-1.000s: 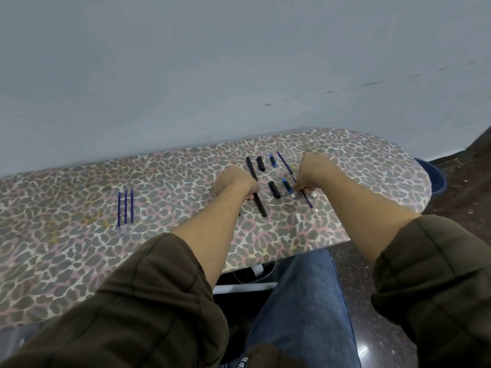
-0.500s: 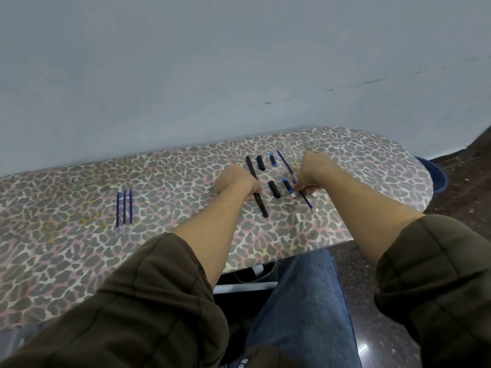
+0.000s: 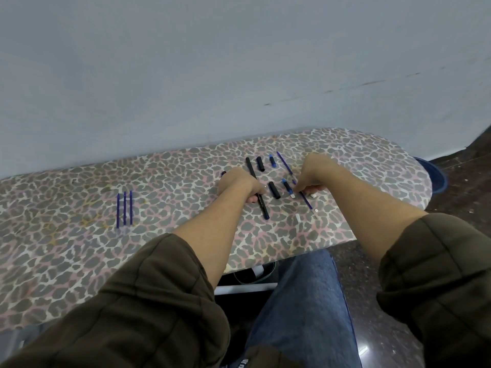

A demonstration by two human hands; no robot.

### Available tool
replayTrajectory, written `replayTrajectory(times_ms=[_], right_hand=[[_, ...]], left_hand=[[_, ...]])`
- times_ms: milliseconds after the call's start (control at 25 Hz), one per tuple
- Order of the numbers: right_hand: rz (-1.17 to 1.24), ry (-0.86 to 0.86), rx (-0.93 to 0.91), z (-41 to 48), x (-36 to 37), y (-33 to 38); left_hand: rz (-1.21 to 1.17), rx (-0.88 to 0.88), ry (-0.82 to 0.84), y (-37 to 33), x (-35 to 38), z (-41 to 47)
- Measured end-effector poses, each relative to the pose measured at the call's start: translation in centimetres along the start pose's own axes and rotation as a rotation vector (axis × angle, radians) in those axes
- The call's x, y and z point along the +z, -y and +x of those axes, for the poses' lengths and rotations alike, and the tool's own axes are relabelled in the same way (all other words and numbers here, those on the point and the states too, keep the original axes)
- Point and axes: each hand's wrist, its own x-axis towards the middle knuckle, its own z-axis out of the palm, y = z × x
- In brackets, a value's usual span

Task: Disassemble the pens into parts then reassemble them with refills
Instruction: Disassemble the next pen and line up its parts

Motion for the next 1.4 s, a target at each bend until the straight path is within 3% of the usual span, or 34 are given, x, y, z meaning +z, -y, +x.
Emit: replayTrajectory(times_ms=[160,320,520,880,1000,1160,1400], right_hand=[[-0.008,-0.066,-0.024,-0.7,-1.2,0.5],[0.021,-0.254,-0.178,-1.6,-2.0,4.6],[-0.017,-0.164,-0.319,-2.8,1.2,12.3],[-0.106,-0.108,-0.267,-1.4,6.1,15.6],[0.13,-0.119,-0.265,-1.7,3.6,16.2],[0.619,-0.165,-0.313,-3.1,-2.3,16.6],[0.813,-0.232,-0.346,-5.8,-7.1,13.9]], left_hand=[[-0.062,0.068,-0.02,0.5,-1.6,0.3],[-0.118,0.121,-0.205,1.4,-5.2,0.9],[-0.218,0.102,-0.253,4.1,-8.4,1.1],[-0.281,0.173,-0.226,6.4,-9.4,3.1],[-0.302,0.202,-0.21,5.9,-9.7,3.1],[-0.484,0.314,-0.048,3.3,-10.1,1.8],[-0.656,0.58,-0.063,-0.2,-10.2,-0.6]])
